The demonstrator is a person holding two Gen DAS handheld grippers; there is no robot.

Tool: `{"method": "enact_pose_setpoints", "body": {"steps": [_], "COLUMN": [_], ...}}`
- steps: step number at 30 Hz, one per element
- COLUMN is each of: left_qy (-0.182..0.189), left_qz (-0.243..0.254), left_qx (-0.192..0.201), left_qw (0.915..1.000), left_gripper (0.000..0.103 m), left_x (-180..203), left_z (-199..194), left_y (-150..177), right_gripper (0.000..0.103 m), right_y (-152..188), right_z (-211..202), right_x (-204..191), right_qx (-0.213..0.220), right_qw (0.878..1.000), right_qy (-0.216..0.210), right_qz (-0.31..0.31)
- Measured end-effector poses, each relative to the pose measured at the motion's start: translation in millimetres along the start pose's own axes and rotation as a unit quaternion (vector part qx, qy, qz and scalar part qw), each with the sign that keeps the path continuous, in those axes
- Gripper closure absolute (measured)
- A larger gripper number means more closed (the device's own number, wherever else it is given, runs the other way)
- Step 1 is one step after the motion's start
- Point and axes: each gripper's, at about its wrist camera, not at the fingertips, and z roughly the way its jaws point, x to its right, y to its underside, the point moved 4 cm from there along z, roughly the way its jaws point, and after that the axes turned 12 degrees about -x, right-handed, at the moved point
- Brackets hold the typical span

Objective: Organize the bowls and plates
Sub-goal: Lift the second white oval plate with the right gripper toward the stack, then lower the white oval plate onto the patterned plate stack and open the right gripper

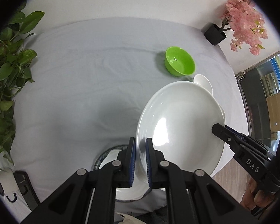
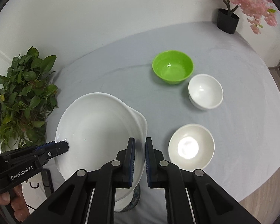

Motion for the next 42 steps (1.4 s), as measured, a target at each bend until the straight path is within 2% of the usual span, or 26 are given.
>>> {"method": "enact_pose_setpoints", "body": {"steps": [6, 7, 13, 21, 28, 34, 42], "left_qy": [0.010, 0.012, 0.007, 0.008, 0.027, 0.023, 0.022], "left_qz": [-0.013, -0.013, -0.018, -0.064, -0.101, -0.113, -0.119], "left_qx": [-0.003, -0.004, -0.006, -0.023, -0.058, -0.082, -0.092], "left_qw": [0.9999, 0.9998, 0.9998, 0.9976, 0.9928, 0.9899, 0.9884], "left_gripper": [0.094, 0.094, 0.094, 0.094, 0.094, 0.094, 0.094], "left_x": [11, -4, -14, -44, -66, -80, -102], "left_z": [12, 4, 7, 23, 67, 101, 126], "left_y": [20, 33, 53, 86, 108, 112, 109], "right_gripper": [0.095, 0.095, 0.096, 0.096, 0.096, 0.096, 0.096], "right_y": [46, 50, 70, 93, 114, 127, 132], "right_z": [-16, -11, 6, 26, 71, 116, 159], "right_x": [-15, -17, -18, -33, -34, -25, -20], "right_qx": [-0.002, -0.003, -0.013, -0.036, -0.098, -0.140, -0.150], "right_qw": [1.000, 1.000, 1.000, 0.998, 0.994, 0.989, 0.987], "right_qy": [0.004, 0.004, 0.000, -0.002, 0.004, 0.012, 0.014], "right_qz": [-0.004, -0.006, -0.010, -0.044, -0.054, -0.054, -0.052]}}
